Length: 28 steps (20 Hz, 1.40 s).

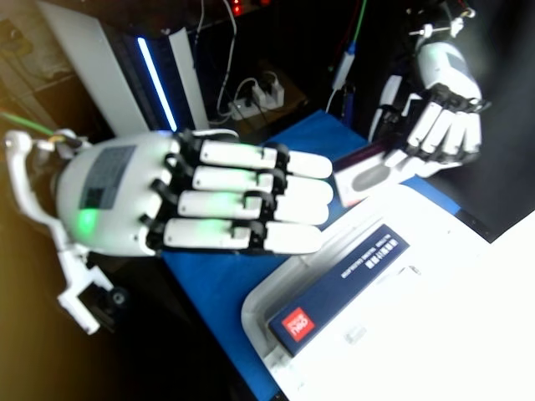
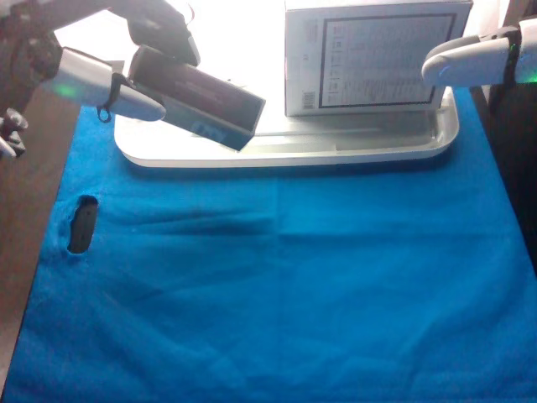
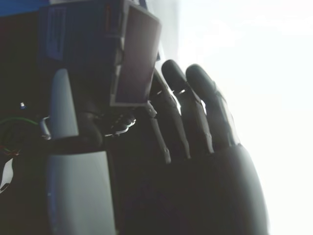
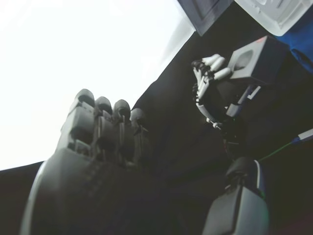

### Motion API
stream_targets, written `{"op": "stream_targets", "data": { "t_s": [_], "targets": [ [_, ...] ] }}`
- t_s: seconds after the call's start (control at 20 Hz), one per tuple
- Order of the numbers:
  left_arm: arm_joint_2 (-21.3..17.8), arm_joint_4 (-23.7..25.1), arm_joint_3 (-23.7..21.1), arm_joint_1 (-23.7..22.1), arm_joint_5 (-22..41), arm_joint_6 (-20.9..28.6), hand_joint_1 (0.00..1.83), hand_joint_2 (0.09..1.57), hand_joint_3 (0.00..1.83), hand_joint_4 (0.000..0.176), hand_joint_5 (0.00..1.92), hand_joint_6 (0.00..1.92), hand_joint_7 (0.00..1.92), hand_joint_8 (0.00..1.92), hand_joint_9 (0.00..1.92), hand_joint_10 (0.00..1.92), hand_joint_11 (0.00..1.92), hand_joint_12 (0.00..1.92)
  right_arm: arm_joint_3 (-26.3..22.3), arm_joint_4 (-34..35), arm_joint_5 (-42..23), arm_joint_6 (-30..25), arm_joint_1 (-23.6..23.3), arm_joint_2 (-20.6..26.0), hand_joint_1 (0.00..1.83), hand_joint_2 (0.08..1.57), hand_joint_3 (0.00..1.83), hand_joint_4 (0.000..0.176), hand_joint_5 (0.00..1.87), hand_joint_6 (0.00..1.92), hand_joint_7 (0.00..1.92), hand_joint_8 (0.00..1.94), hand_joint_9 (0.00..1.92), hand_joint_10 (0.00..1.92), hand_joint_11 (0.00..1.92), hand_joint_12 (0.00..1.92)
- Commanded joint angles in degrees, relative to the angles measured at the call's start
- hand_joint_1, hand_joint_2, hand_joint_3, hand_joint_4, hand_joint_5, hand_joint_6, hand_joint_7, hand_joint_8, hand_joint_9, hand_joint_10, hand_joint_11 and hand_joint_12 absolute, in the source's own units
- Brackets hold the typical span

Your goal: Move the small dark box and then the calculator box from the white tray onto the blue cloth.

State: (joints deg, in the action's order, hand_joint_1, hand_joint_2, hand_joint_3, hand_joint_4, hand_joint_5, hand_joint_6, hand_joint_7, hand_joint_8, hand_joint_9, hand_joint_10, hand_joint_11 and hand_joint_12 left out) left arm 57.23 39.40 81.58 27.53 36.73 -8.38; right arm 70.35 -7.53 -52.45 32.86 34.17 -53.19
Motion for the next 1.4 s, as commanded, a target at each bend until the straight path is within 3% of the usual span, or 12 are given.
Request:
{"op": "stream_targets", "data": {
  "t_s": [0.0, 0.05, 0.15, 0.3, 0.4, 0.6, 0.85, 1.0, 1.05, 1.1, 1.3, 1.35],
  "targets": [
    [-0.7, -2.7, -0.5, -0.1, 6.1, 1.2, 1.25, 1.08, 0.0, 0.0, 1.21, 0.4, 0.89, 1.27, 0.68, 1.16, 0.43, 1.7, 0.1, 1.7, -6.4, -0.2, -0.3, 0.1, 0.52, 0.68, 0.0, 0.014, 0.24, 0.0, 0.18, 0.0, 0.21, 0.01, 0.0, 0.65],
    [-1.2, -2.7, -1.1, 0.5, 6.6, 1.2, 1.26, 1.09, 0.0, 0.0, 1.22, 0.38, 0.91, 1.27, 0.69, 1.07, 0.43, 1.59, 0.1, 1.8, -6.4, -0.2, -0.2, 0.1, 0.51, 0.66, 0.0, 0.021, 0.24, 0.0, 0.16, 0.0, 0.2, 0.0, 0.0, 0.7],
    [-1.8, -2.9, -2.1, 1.6, 7.7, 1.2, 1.25, 1.08, 0.0, 0.0, 1.21, 0.54, 0.93, 1.13, 0.77, 0.77, 0.43, 1.4, 0.1, 1.9, -6.4, -0.2, 0.0, 0.1, 0.48, 0.67, 0.0, 0.027, 0.24, 0.0, 0.18, 0.0, 0.12, 0.01, 0.0, 0.48],
    [-2.7, -3.5, -3.3, 3.7, 9.1, 1.2, 1.23, 1.1, 0.0, 0.0, 1.12, 0.73, 0.93, 1.1, 0.85, 0.68, 0.5, 1.37, 0.1, 1.9, -6.4, -0.2, 0.0, 0.0, 0.47, 0.7, 0.0, 0.051, 0.24, 0.0, 0.2, 0.0, 0.14, 0.01, 0.0, 0.44],
    [-3.4, -4.0, -4.1, 5.1, 9.9, 1.2, 1.23, 1.1, 0.0, 0.001, 1.09, 0.76, 0.95, 1.08, 0.87, 0.63, 0.51, 1.35, 0.1, 1.9, -6.4, -0.2, 0.0, 0.0, 0.49, 0.7, 0.0, 0.05, 0.25, 0.0, 0.21, 0.0, 0.15, 0.0, 0.0, 0.49],
    [-3.8, -5.4, -4.9, 7.5, 11.0, 1.2, 1.23, 1.11, 0.0, 0.0, 1.05, 0.78, 0.95, 1.13, 0.87, 0.67, 0.47, 1.41, 0.0, 2.1, -6.4, -0.2, 0.2, -0.1, 0.48, 0.69, 0.0, 0.046, 0.24, 0.0, 0.19, 0.0, 0.11, 0.0, 0.0, 0.33],
    [-3.2, -6.3, -4.9, 9.7, 11.3, 1.2, 1.25, 1.12, 0.0, 0.0, 1.03, 0.74, 0.94, 1.24, 0.81, 0.99, 0.54, 1.52, 0.0, 2.2, -6.4, -0.2, 0.2, -0.2, 0.48, 0.7, 0.0, 0.032, 0.24, 0.0, 0.22, 0.0, 0.12, 0.01, 0.0, 0.3],
    [-2.7, -7.0, -4.9, 11.5, 11.3, 1.2, 1.24, 1.11, 0.0, 0.0, 1.0, 0.82, 1.0, 1.11, 0.91, 0.79, 0.61, 1.43, 0.0, 2.2, -6.4, -0.2, 0.2, -0.3, 0.5, 0.71, 0.0, 0.025, 0.23, 0.0, 0.21, 0.0, 0.1, 0.0, 0.0, 0.26],
    [-2.6, -7.2, -4.9, 12.1, 11.3, 1.2, 1.25, 1.1, 0.0, 0.0, 1.05, 0.7, 0.97, 1.18, 0.84, 0.87, 0.52, 1.5, 0.0, 2.2, -6.4, -0.2, 0.2, -0.4, 0.51, 0.72, 0.0, 0.024, 0.23, 0.0, 0.21, 0.0, 0.09, 0.0, 0.0, 0.22],
    [-2.5, -7.4, -4.9, 12.9, 11.3, 1.2, 1.25, 1.1, 0.0, 0.0, 1.04, 0.72, 0.99, 1.15, 0.83, 0.87, 0.51, 1.48, 0.0, 2.2, -6.4, -0.2, 0.2, -0.4, 0.51, 0.71, 0.0, 0.025, 0.24, 0.0, 0.21, 0.0, 0.09, 0.0, 0.0, 0.19],
    [-2.2, -7.8, -5.0, 14.5, 11.0, 1.2, 1.27, 1.1, 0.0, 0.0, 1.05, 0.64, 1.02, 1.15, 0.86, 1.07, 0.59, 1.63, 0.0, 2.2, -6.4, -0.2, 0.2, -0.4, 0.49, 0.71, 0.0, 0.024, 0.24, 0.0, 0.23, 0.0, 0.14, 0.0, 0.0, 0.37],
    [-2.1, -7.7, -5.0, 14.6, 10.8, 1.2, 1.26, 1.13, 0.0, 0.0, 1.03, 0.64, 0.93, 1.31, 0.76, 1.26, 0.53, 1.72, 0.0, 2.2, -6.4, -0.2, 0.2, -0.4, 0.5, 0.71, 0.0, 0.014, 0.24, 0.0, 0.23, 0.0, 0.13, 0.0, 0.0, 0.37]
  ]
}}
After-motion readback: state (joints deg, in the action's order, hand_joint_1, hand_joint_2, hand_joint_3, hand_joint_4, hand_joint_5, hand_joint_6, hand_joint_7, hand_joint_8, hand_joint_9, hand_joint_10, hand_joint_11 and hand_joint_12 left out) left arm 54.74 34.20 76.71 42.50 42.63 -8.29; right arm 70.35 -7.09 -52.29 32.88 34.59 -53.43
